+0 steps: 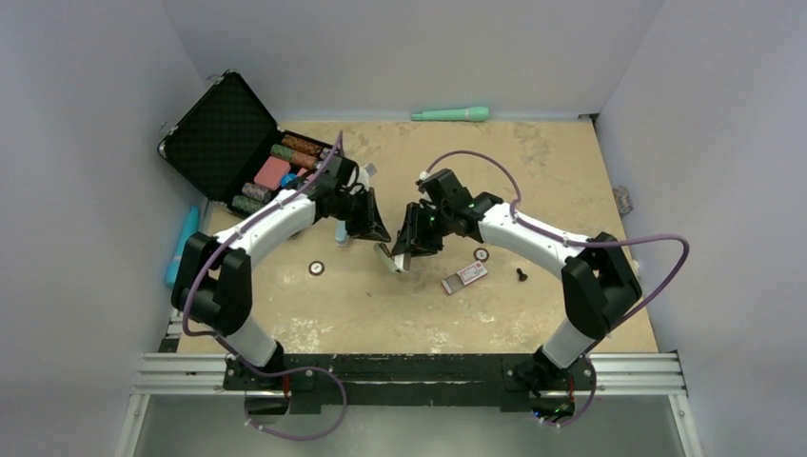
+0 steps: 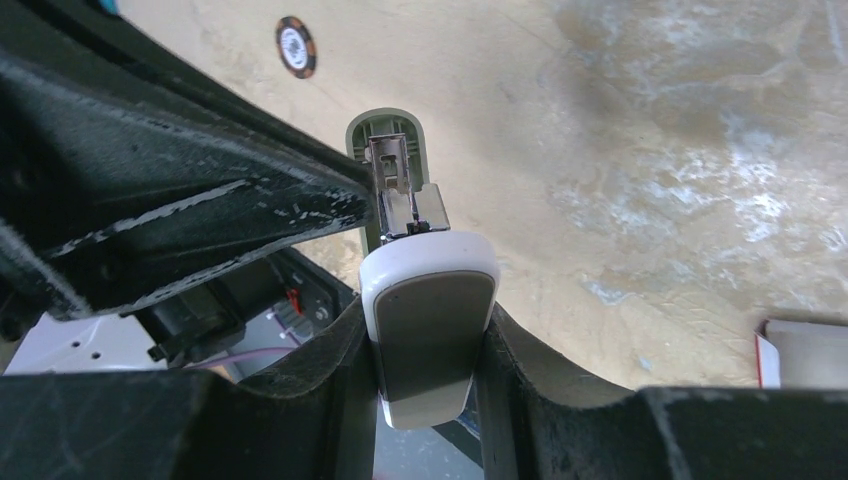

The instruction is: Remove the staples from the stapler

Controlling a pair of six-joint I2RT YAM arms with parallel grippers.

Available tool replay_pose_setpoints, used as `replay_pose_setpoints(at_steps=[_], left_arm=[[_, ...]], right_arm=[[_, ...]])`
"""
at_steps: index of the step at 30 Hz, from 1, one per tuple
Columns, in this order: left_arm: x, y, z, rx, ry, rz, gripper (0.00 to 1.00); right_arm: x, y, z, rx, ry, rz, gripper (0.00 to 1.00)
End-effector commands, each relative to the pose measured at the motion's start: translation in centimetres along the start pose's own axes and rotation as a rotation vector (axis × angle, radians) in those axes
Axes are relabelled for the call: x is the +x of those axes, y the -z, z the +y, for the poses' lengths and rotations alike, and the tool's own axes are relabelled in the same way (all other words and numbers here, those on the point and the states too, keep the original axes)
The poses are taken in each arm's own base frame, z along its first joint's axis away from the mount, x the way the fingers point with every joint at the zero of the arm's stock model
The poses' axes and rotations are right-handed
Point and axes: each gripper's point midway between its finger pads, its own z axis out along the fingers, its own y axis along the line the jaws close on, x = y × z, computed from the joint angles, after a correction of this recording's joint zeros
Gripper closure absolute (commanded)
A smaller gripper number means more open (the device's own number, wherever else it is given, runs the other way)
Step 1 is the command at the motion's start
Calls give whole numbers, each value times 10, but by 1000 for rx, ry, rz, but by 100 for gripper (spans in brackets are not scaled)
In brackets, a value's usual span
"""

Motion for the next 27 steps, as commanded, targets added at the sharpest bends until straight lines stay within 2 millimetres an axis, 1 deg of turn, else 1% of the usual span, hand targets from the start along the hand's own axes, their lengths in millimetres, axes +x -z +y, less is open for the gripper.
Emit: replay_pose_setpoints(at_steps=[1,7,11,15,18,22,27], left_arm=[[-6,-4,-7,12,-52,-23,100],[6,-18,11,-38,-44,26,100],[11,-26,11,-41,-51,47,100],[15,-28,11,-56,-61,59,100],[20,-30,18,-83,-51,78,100],[30,-32,26,-112,-24,123,100],[34,-27,24,-118,-30,119,100]], right_arm=[[-16,10,2,24,9,-54,100],[-16,10,-6,36,-1,-47,100],[-17,10,-9,58,-6,-45,100],[-21,14,-10,73,-11,-62,100],[-26,18,-13,94,-26,-87,100],[-33,25,-22,135,-56,-126,100],[-35,27,-26,149,-68,-131,100]])
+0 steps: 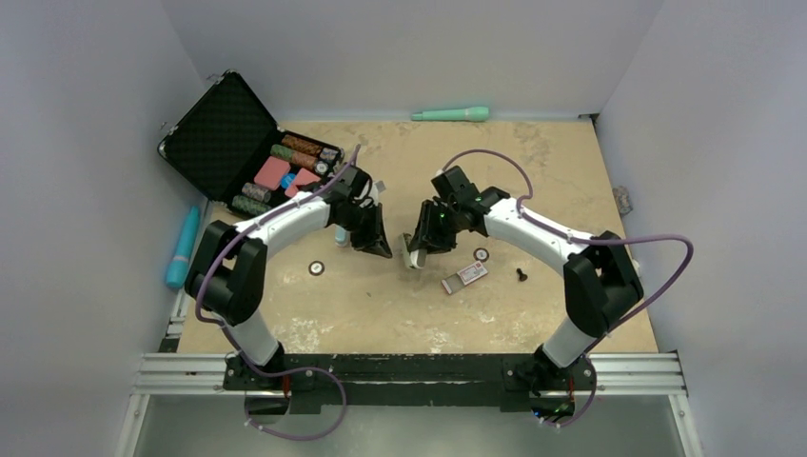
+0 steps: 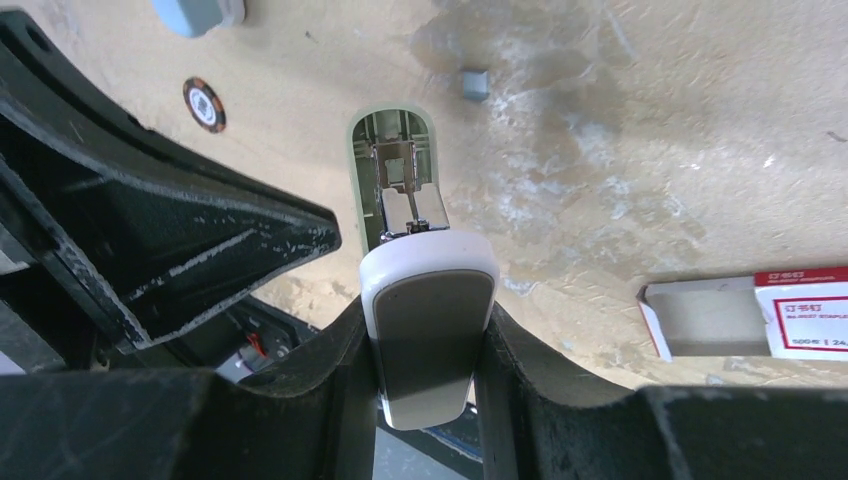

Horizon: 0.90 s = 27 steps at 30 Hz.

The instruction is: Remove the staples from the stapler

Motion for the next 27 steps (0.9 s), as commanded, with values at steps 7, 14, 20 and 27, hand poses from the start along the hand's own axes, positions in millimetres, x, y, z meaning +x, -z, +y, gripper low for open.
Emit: replay_pose_setpoints(at_steps=[7,14,20,27], left_arm=[[10,20,8,-77,-43,-13,100],[9,65,-8,-58,-114,-145,68],[4,128,-19,-14,-134,-301,11],[12,212,-74,230,-301,-489,11]], right_arm=[[-24,25,13,-23,-10,-106,100],[-32,44,33,-109,-1,-147,100],[-46,80,73,-272,22,-216,100],[-54,131,121,-503,18,-283,100]])
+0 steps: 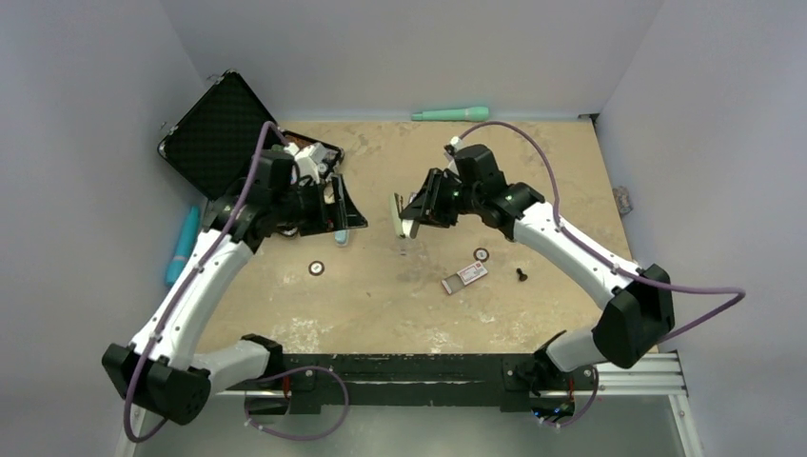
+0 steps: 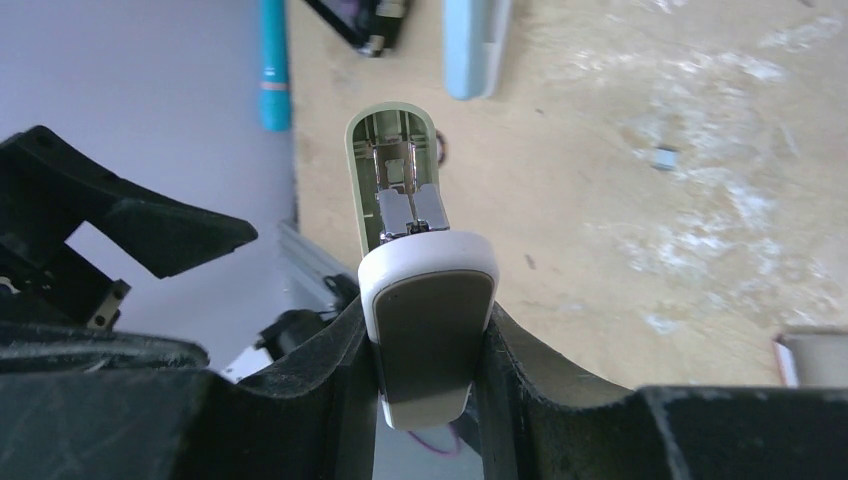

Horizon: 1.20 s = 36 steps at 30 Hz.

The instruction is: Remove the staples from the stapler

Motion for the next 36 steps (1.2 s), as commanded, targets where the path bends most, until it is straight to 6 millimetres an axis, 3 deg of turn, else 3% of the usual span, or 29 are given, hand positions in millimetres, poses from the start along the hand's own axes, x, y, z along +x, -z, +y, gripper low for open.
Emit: replay_pose_setpoints(at_steps=[1,6,13,21,28,36], left_arm=[[-19,51,-59,243,-143,-144,10],[-33,86,-93,422,-202,-374,6],[-34,113,-133,605,-256,-357,7],[-44,137,-166,764,-320,-395,9],[-45,140,-170,781,-319,-380,15],[-43,143,-174,800,-312,-368,33]], right_arm=[[-28,40,80,-296,5,-99,100],[-39,92,139,-594,27,-193,100],[-37,140,187,-849,70,-221,100],[-26,158,216,-923,110,-209,100],[-17,165,228,-968,131,-204,100],[-11,167,240,-1006,157,-199,100]])
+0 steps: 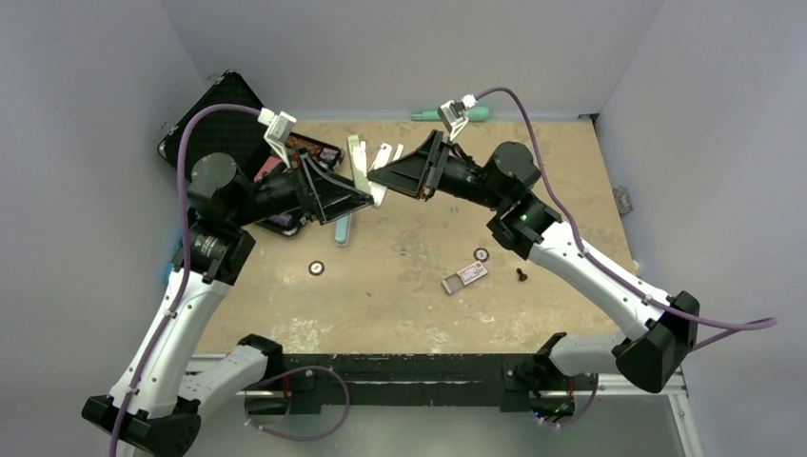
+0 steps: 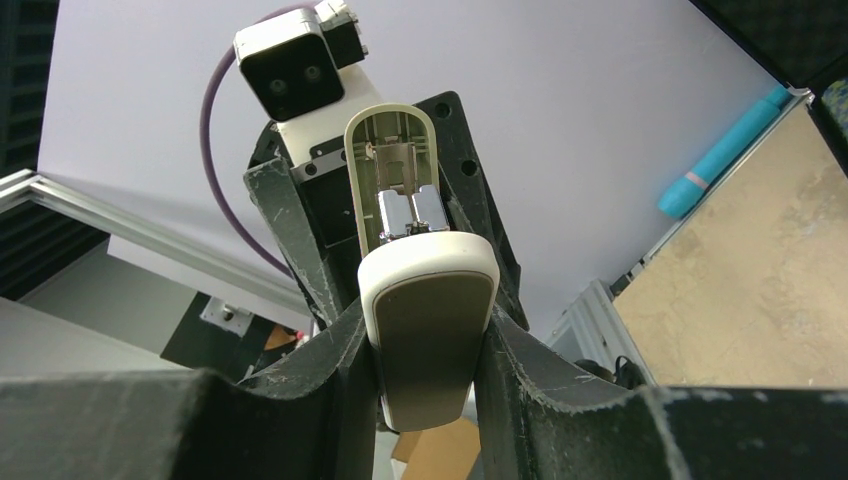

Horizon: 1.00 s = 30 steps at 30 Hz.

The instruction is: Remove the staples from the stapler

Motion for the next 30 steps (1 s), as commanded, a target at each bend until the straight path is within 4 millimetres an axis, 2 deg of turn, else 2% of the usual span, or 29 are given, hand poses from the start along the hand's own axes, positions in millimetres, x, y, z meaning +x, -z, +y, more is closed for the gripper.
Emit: replay_pose_setpoints(at_steps=[1,15,17,20,22,25,27,28,29,30], left_arm=[[-13,3,-24,67,-53,-19,35],[-9,8,-30,72,-25,-26,46],[-8,8,-29,67,-23,-22,54],[-5,9,-27,59,-17,-12,73],[-4,8,-25,56,-13,-9,79],[-4,7,-25,58,-4,0,100],[-4,7,-25,57,-4,1,100],[-3,7,-24,54,-2,1,100],[-4,8,-24,44,-4,-1,100],[-4,9,-23,30,-17,-4,100]], right_arm=[[-9,-2,45,-134,71,-23,100],[3,-10,50,-166,81,10,100],[3,-10,51,-170,81,10,100],[4,-9,54,-184,83,8,100],[4,-8,55,-191,85,4,100],[7,-5,56,-208,84,2,100],[8,-4,59,-216,90,6,100],[8,-4,59,-212,99,9,88],[7,-5,60,-197,115,11,63],[2,-7,54,-142,133,-5,26]])
